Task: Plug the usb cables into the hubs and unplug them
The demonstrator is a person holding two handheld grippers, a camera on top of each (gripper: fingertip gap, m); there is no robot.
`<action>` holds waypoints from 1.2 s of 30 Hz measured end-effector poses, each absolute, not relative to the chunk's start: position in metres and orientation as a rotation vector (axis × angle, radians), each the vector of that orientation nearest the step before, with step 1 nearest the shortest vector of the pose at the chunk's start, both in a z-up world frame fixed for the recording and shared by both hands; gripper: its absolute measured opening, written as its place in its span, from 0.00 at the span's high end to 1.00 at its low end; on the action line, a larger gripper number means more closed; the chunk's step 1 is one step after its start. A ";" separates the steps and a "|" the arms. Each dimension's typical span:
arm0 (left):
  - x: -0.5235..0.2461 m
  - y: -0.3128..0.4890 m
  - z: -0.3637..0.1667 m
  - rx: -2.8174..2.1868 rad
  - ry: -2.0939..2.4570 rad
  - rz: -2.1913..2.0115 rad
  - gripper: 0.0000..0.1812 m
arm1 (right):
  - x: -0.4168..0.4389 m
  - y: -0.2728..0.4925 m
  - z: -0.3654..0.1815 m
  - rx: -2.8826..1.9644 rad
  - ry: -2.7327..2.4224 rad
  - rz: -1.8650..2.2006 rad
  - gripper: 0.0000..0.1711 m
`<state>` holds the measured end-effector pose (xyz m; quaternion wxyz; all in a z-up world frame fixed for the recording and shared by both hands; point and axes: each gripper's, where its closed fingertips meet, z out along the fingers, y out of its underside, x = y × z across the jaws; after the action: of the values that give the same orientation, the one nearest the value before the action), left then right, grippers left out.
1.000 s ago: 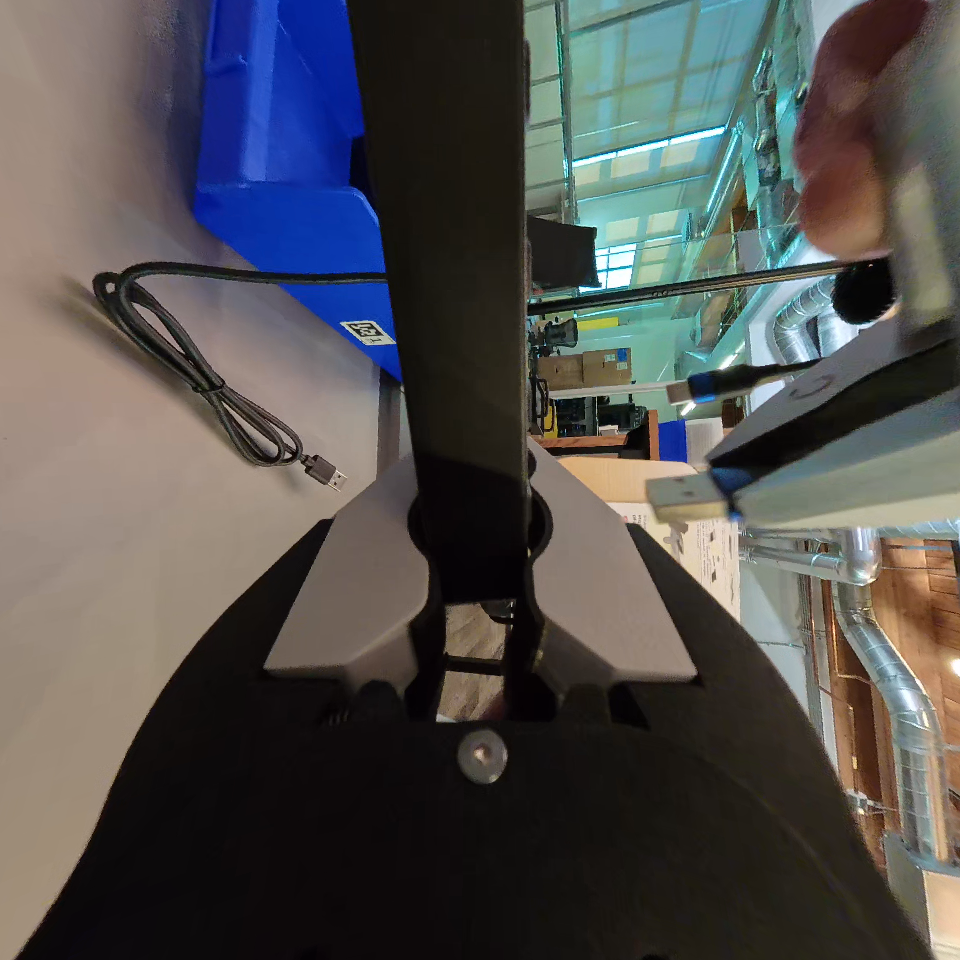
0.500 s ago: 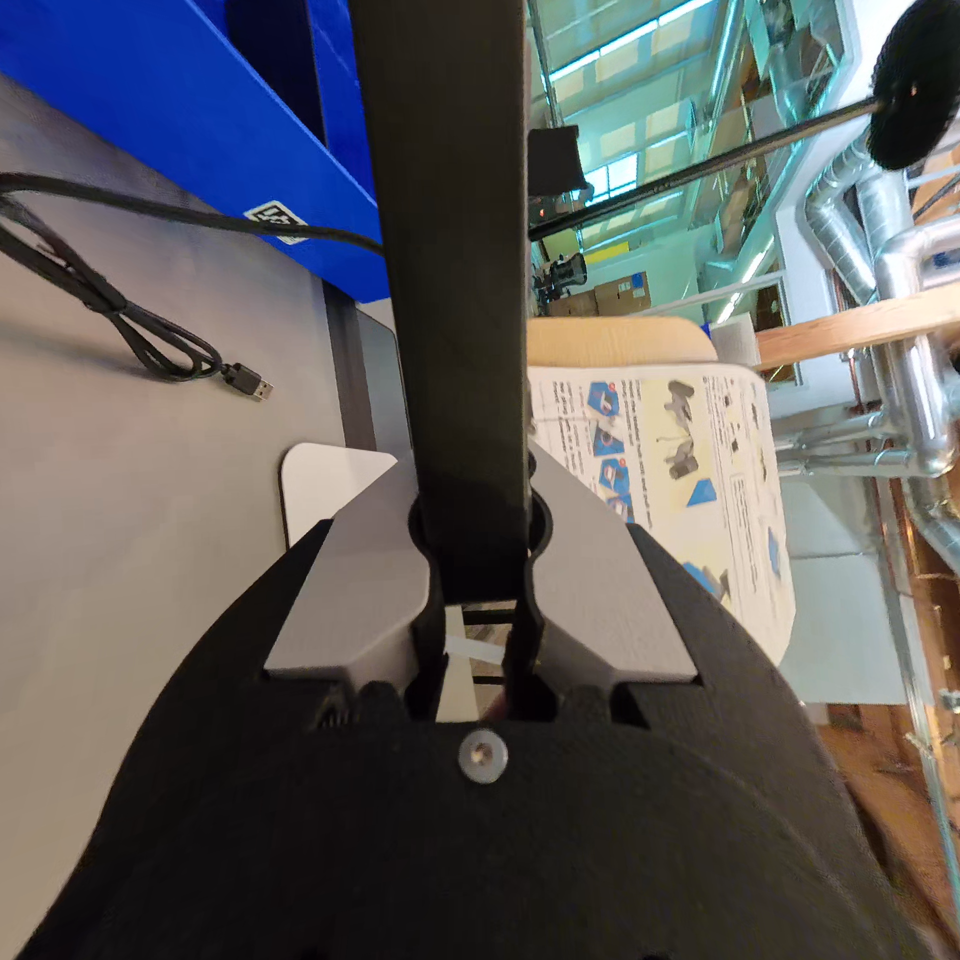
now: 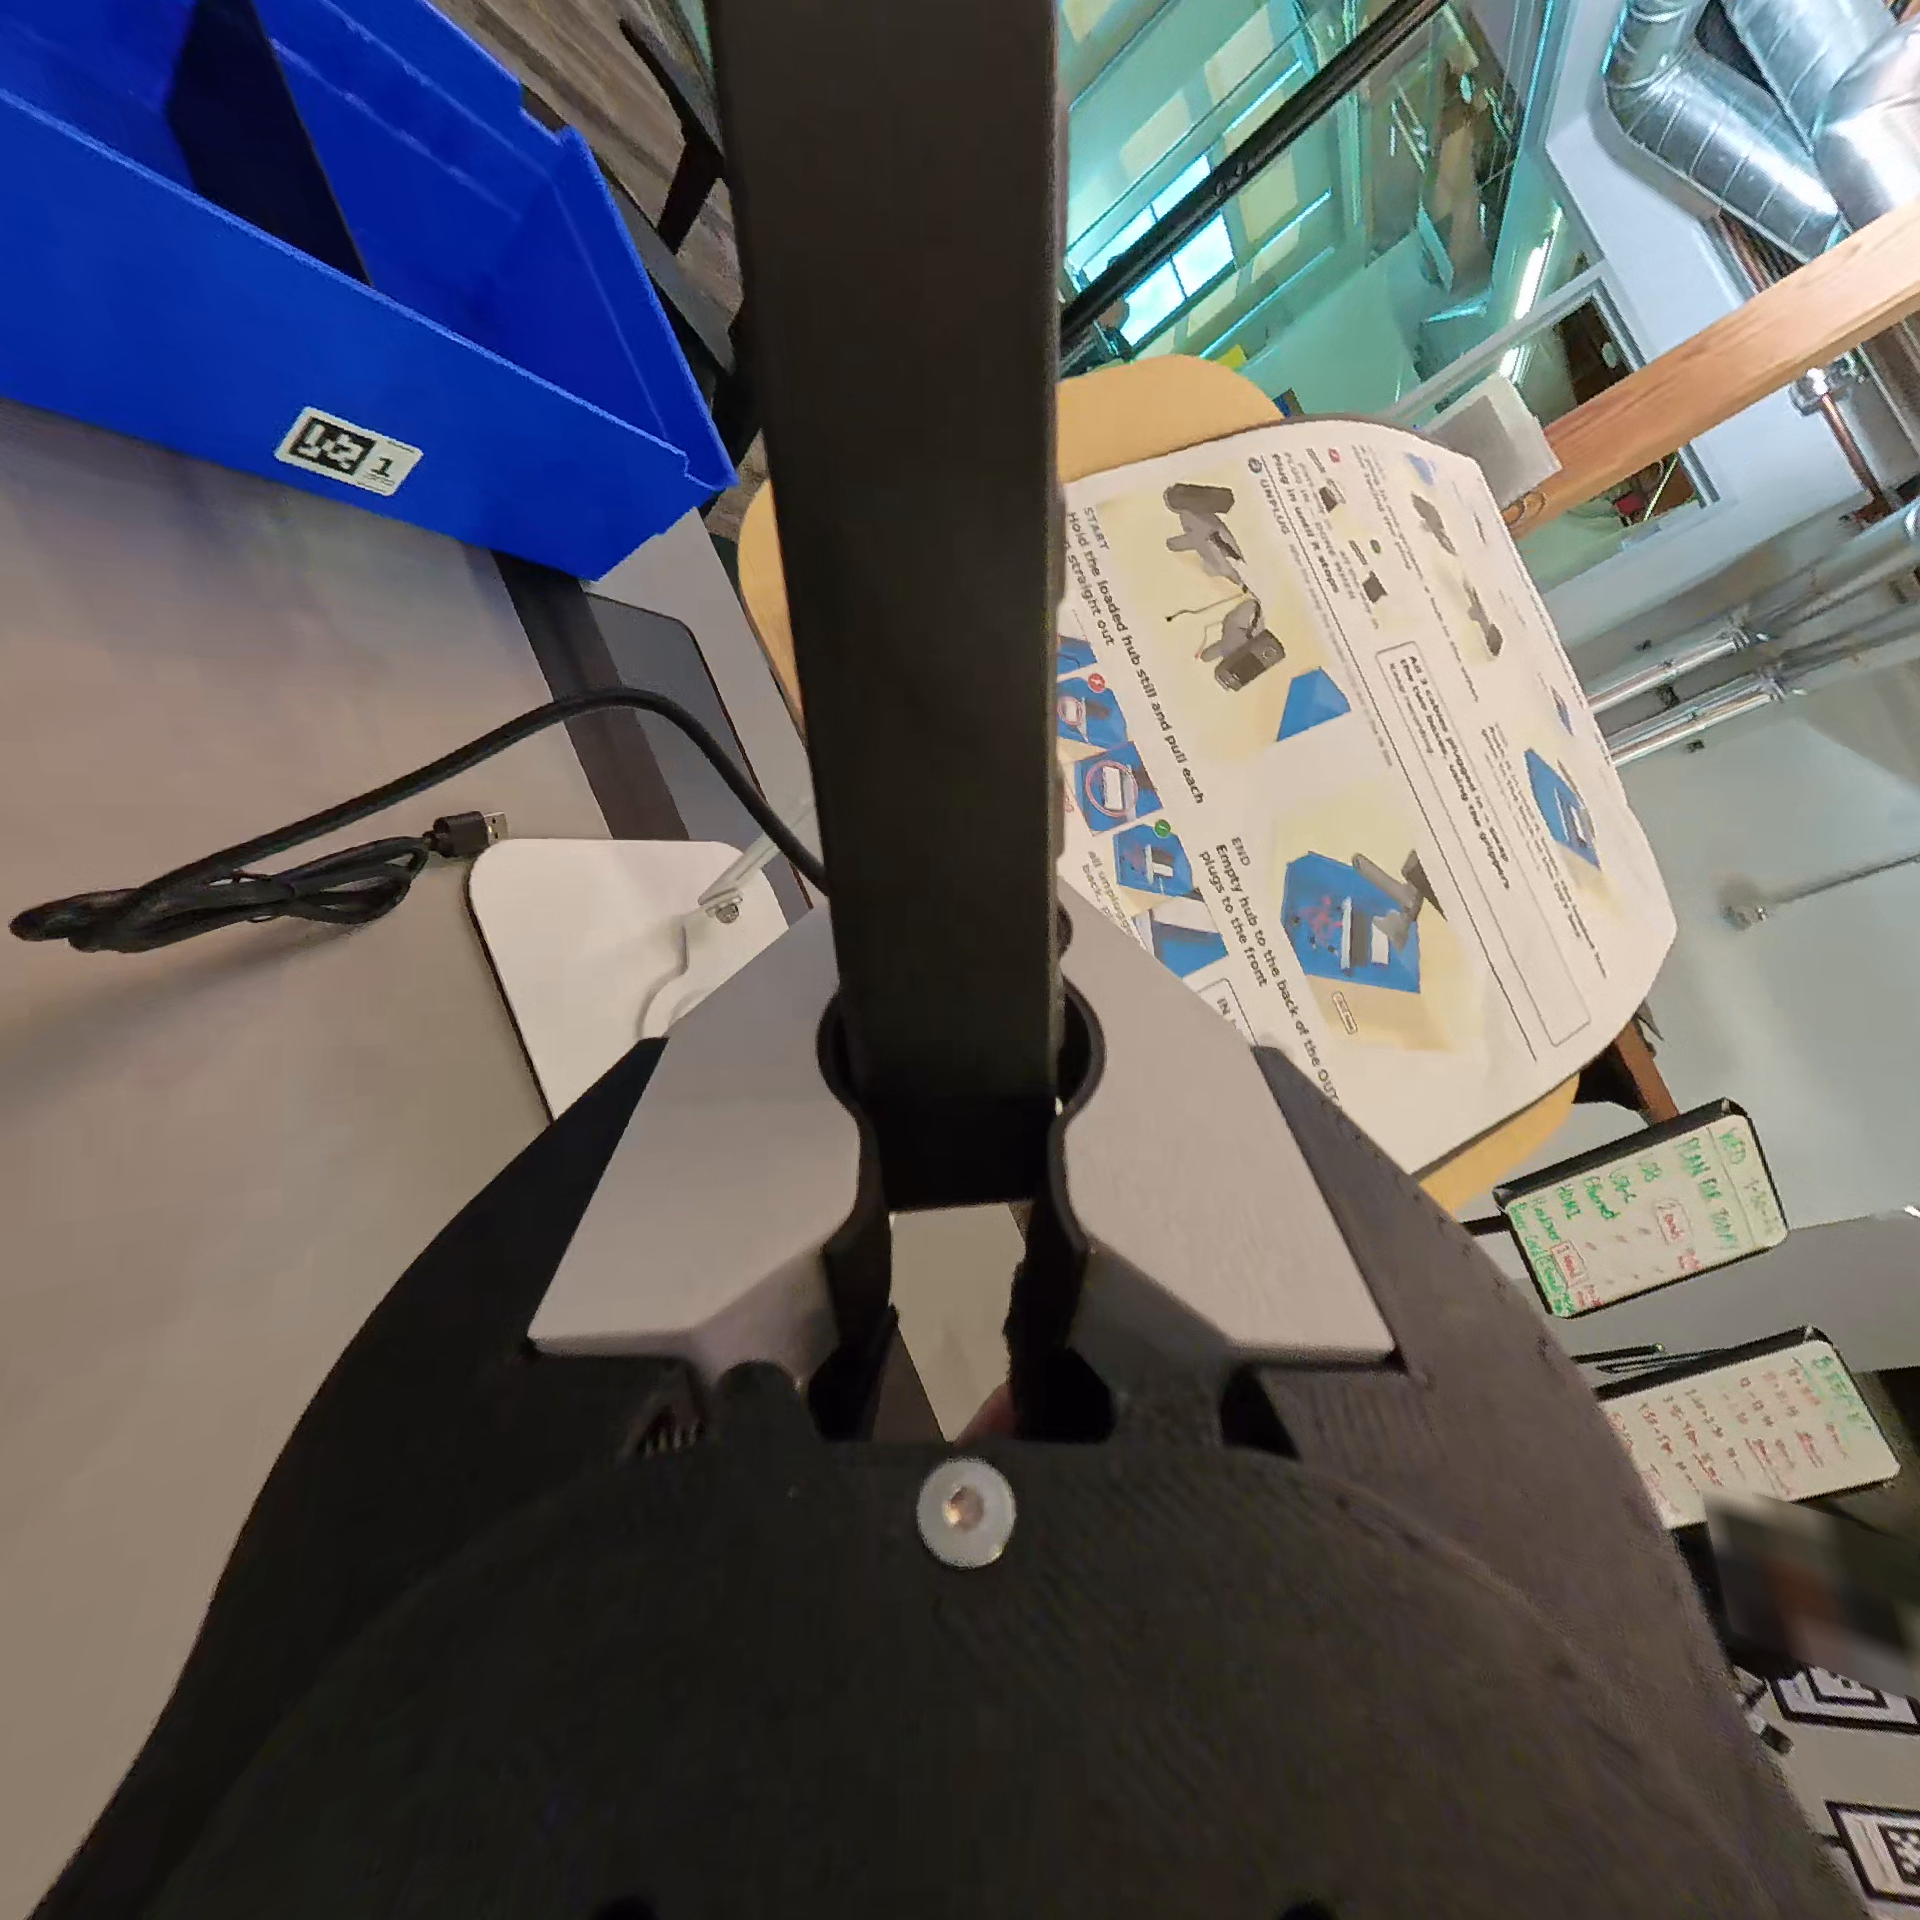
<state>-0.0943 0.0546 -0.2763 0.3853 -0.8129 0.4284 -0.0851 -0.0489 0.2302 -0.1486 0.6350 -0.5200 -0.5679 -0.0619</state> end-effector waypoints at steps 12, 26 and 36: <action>-0.086 0.029 -0.359 -2.203 2.079 0.272 0.92 | -0.031 0.235 -0.139 -1.214 -1.229 0.002 0.87; -0.110 0.020 -0.368 -1.968 2.900 0.815 0.88 | -0.036 0.227 -0.137 -1.211 -1.216 0.188 0.87; -0.095 0.044 -0.346 -2.137 2.423 0.505 0.54 | -0.038 0.226 -0.142 -1.231 -1.209 0.304 0.87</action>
<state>-0.0948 0.0443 -0.3460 -0.0640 -0.6522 0.7395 0.1542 -0.0384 0.2261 -0.1422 0.6400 -0.5399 -0.5302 0.1334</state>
